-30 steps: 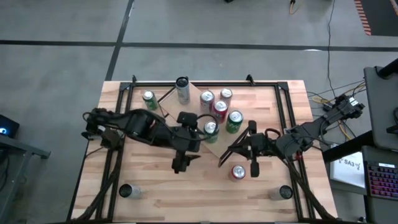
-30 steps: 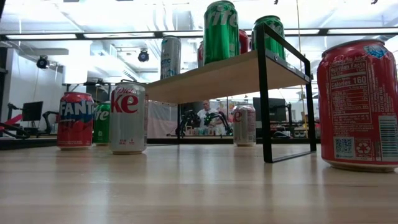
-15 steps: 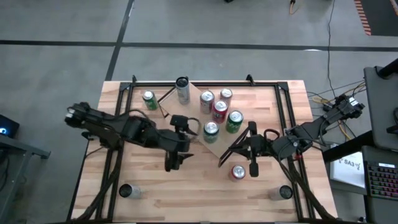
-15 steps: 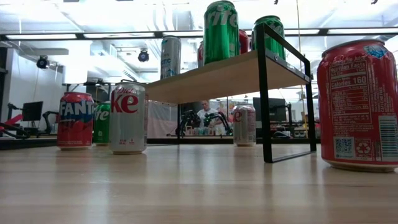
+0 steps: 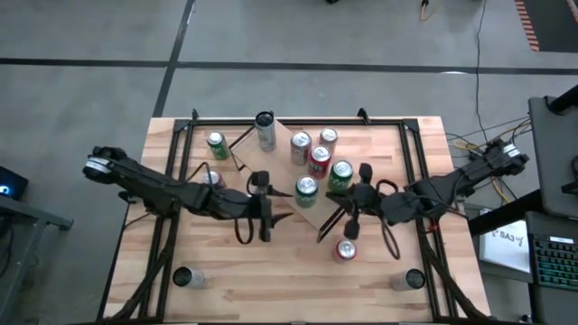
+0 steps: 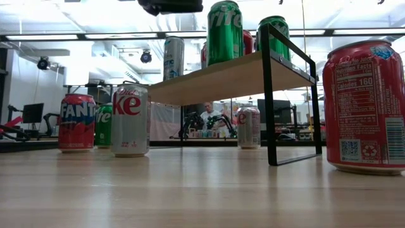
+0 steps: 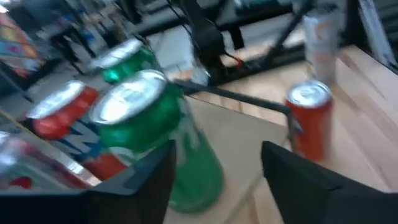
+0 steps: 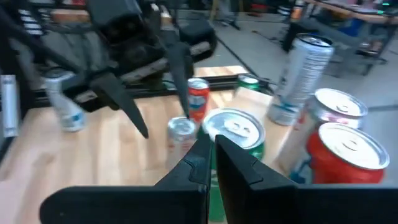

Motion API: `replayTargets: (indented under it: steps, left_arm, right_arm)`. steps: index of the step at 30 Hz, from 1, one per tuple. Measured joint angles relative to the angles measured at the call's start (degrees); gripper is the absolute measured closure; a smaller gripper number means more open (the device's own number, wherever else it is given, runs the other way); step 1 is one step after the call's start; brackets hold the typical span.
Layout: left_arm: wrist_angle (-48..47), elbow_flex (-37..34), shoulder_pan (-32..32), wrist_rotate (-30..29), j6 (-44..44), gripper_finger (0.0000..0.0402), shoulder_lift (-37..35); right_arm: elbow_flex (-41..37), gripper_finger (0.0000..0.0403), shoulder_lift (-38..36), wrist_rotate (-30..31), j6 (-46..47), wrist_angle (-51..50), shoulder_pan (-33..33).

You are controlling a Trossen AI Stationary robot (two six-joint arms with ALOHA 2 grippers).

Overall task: Place canned beverage on shelf
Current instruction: Put the bottom green soda can on the shelf aligned with the other green soda

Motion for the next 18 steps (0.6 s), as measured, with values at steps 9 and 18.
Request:
replayTargets:
  steps: [9, 18]
  left_arm:
    - [6.5, -1.6, 1.6, -4.8, 1.0, 0.0383, 1.8]
    - [7.6, -1.7, 2.3, -5.2, 0.5, 0.0398, 2.5]
  right_arm:
    - [0.7, 0.0390, 3.1, 2.5, -3.1, 2.5, -5.6]
    - [5.3, 0.0390, 6.0, 0.6, -6.1, -2.1, -7.5]
